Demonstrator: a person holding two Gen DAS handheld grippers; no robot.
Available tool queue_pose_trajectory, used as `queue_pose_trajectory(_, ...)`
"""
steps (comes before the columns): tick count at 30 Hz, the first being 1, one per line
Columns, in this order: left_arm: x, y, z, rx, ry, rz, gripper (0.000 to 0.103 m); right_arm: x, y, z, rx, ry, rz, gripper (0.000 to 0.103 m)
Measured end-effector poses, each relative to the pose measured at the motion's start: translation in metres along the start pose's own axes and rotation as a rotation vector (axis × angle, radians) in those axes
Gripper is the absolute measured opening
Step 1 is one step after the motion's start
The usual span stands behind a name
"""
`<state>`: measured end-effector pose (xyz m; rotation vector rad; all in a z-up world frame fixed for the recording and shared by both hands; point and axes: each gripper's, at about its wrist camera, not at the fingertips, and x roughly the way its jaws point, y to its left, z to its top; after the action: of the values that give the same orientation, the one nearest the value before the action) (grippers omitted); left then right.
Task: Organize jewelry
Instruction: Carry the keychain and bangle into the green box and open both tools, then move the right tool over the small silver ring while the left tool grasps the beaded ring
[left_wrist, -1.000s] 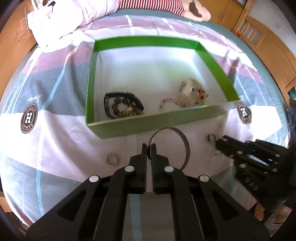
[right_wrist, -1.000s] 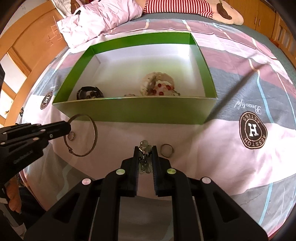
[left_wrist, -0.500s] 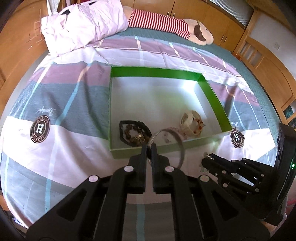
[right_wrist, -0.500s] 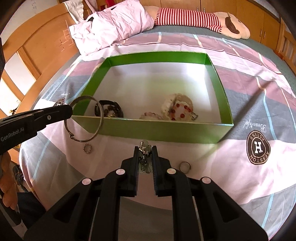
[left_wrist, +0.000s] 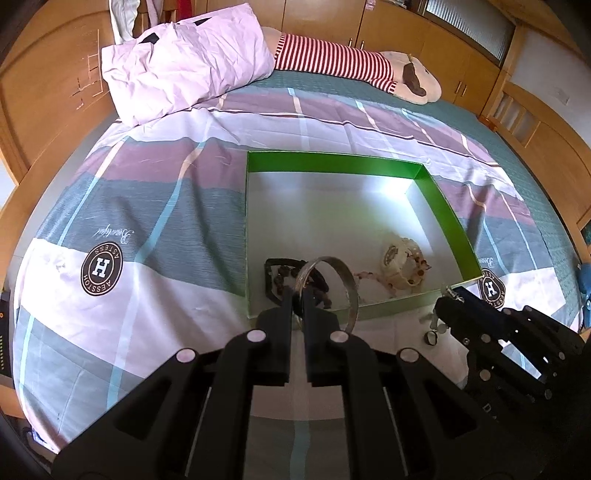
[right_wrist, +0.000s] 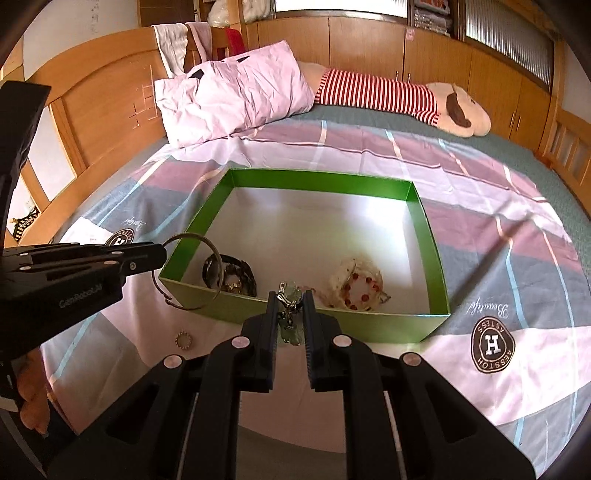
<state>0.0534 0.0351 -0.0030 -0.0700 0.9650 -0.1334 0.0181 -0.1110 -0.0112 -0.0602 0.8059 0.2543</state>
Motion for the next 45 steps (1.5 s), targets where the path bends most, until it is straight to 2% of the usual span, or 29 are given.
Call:
queue_pose_trajectory(11, -0.001, 0.003, 0.002, -0.01, -0.032, 0.022, 0.006, -0.005, -0.003, 0.001, 0.016, -0.051, -0.025, 0.013)
queue_pose_trajectory(17, 0.006, 0.003, 0.007, -0.029, -0.017, -0.023, 0.006, -0.002, -0.017, 0.009, 0.085, -0.075, 0.005, 0.013)
queue_pose_trajectory(21, 0.009, 0.004, 0.012, -0.044, -0.029, -0.024, 0.006, 0.009, -0.038, 0.014, 0.179, -0.056, 0.039, 0.013)
queue_pose_trajectory(25, 0.022, 0.006, 0.015, -0.06, -0.009, -0.022, 0.006, 0.025, -0.052, 0.015, 0.235, -0.031, 0.04, 0.013)
queue_pose_trajectory(30, 0.037, 0.008, 0.017, -0.076, 0.009, -0.001, 0.006, 0.041, -0.06, 0.012, 0.258, -0.008, 0.009, 0.013)
queue_pose_trajectory(35, 0.049, 0.009, 0.017, -0.09, 0.032, -0.018, 0.007, 0.049, -0.059, 0.012, 0.25, 0.008, -0.002, 0.013)
queue_pose_trajectory(37, 0.05, 0.009, 0.017, -0.096, 0.035, -0.019, 0.009, 0.05, -0.057, 0.012, 0.243, 0.02, -0.007, 0.021)
queue_pose_trajectory(39, 0.047, 0.009, 0.017, -0.096, 0.035, -0.025, 0.015, 0.046, -0.057, 0.012, 0.246, 0.014, -0.001, 0.045)
queue_pose_trajectory(40, 0.043, 0.008, 0.017, -0.091, 0.03, -0.026, 0.02, 0.042, -0.057, 0.012, 0.25, 0.007, 0.003, 0.049)
queue_pose_trajectory(43, 0.032, 0.009, 0.015, -0.085, 0.011, -0.031, 0.037, 0.031, -0.057, 0.012, 0.248, 0.001, 0.029, 0.051)
queue_pose_trajectory(45, 0.024, 0.01, 0.011, -0.076, 0.008, -0.037, 0.04, 0.025, -0.059, 0.01, 0.257, 0.005, 0.046, 0.051)
